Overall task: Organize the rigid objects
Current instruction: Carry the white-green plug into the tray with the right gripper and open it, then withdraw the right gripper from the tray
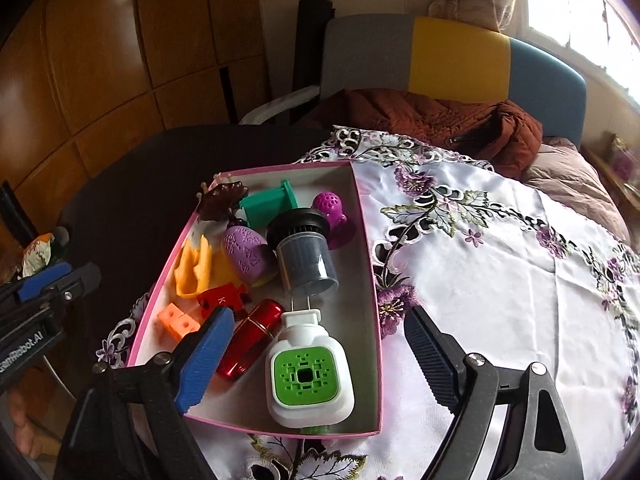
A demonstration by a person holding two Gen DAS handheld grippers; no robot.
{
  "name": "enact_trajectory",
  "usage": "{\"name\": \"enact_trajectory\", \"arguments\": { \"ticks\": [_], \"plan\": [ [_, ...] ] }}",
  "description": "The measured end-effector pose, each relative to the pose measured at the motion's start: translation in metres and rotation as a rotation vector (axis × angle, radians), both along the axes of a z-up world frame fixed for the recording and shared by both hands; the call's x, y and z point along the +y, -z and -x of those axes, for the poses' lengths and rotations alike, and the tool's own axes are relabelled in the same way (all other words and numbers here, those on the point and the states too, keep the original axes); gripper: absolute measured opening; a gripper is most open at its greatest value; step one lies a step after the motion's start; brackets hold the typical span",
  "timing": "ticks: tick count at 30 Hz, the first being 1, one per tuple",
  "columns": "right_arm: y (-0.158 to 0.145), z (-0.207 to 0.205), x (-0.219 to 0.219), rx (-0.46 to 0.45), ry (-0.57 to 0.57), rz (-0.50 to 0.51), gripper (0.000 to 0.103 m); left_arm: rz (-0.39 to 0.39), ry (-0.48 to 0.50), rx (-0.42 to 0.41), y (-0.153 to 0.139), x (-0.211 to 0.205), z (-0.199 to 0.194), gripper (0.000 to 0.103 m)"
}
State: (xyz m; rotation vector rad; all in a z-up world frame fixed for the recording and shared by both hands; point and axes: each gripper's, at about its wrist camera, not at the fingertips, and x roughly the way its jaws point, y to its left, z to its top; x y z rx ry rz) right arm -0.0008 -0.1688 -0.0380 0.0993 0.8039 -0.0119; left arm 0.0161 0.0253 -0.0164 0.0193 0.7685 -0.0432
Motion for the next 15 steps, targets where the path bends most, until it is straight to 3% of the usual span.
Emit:
{"name": "enact_trajectory", "arguments": {
  "ticks": [3, 7, 15],
  "plan": [
    [0.0, 0.0, -0.001, -0.008, 0.009, 0.001, 0.088, 0.008, -0.003, -0.048, -0.009, 0.0, 0.011, 0.063],
    [-0.004, 0.002, 0.001, -0.022, 0.01, 0.012, 0.088, -0.013, -0.034, -0.098, -0.015, -0.001, 0.021, 0.063],
    [-0.016, 0.006, 0.007, -0.049, 0.01, 0.027, 0.088, 0.001, -0.056, -0.103, -0.019, 0.004, 0.025, 0.063]
  ]
}}
